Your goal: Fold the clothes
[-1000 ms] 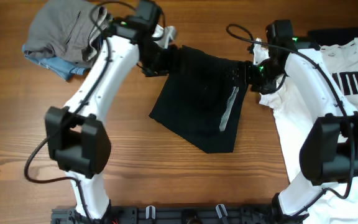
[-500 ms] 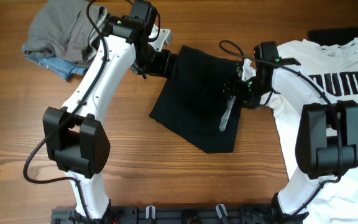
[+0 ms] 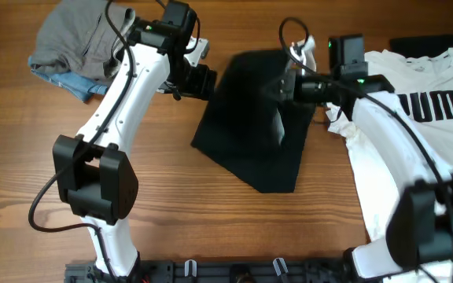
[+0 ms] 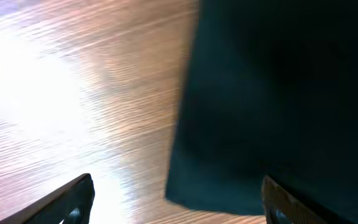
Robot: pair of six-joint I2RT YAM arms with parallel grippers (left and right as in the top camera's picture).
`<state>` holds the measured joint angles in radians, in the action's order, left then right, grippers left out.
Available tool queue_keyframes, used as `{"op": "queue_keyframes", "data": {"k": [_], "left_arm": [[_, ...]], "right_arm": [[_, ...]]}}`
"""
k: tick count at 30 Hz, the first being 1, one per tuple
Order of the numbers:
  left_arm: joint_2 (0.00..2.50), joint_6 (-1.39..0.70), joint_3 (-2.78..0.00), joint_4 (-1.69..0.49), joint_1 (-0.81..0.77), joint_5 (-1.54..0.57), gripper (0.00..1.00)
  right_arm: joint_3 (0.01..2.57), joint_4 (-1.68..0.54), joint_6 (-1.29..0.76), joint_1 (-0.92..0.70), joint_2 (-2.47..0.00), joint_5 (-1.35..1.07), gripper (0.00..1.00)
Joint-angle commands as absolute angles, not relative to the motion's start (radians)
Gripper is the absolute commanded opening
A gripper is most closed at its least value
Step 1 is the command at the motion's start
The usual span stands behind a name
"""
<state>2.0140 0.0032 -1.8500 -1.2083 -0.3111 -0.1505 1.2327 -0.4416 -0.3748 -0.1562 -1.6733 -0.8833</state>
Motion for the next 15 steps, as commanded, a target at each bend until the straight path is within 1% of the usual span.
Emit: {"op": "queue_keyframes", "data": {"k": [1, 6, 9, 10, 11, 12, 13, 14, 15], "left_arm": [[2.018, 0.014, -1.850, -1.203, -0.276, -0.115, 0.86], [2.018, 0.015, -1.850, -1.201, -0.276, -0.122, 0.87], [2.018, 0.015, -1.850, -1.197, -0.276, -0.122, 0.88], [2.018, 0.015, -1.850, -1.193, -0.276, -0.122, 0.89], [2.018, 0.015, -1.850, -1.191, -0.276, -0.122, 0.89], [2.018, 0.015, -1.850, -1.190, -0.276, -0.122, 0.89], [2.018, 0.015, -1.850, -1.189, -0.276, -0.122, 0.89], [2.018, 0.015, -1.850, -1.189, -0.276, -0.122, 0.90], [2.018, 0.015, -1.850, -1.190, -0.276, -0.122, 0.90]], "right_arm": [[1.267, -0.434, -0.431, -0.175, -1.528, -0.976, 0.04], [1.265, -0.790, -0.445, -0.118, -1.535, -0.580, 0.04], [1.251, -0.955, -0.484, -0.108, -1.592, -0.410, 0.04], [1.246, -0.979, -0.502, -0.108, -1.608, -0.373, 0.08], [1.242, -0.993, -0.507, -0.108, -1.633, -0.325, 0.20], [1.237, -0.989, -0.508, -0.108, -1.650, -0.285, 0.25], [1.235, -0.982, -0.507, -0.107, -1.678, -0.220, 0.57], [1.235, -0.980, -0.508, -0.105, -1.703, -0.161, 0.77], [1.236, -0.980, -0.508, -0.102, -1.720, -0.134, 0.79]]}}
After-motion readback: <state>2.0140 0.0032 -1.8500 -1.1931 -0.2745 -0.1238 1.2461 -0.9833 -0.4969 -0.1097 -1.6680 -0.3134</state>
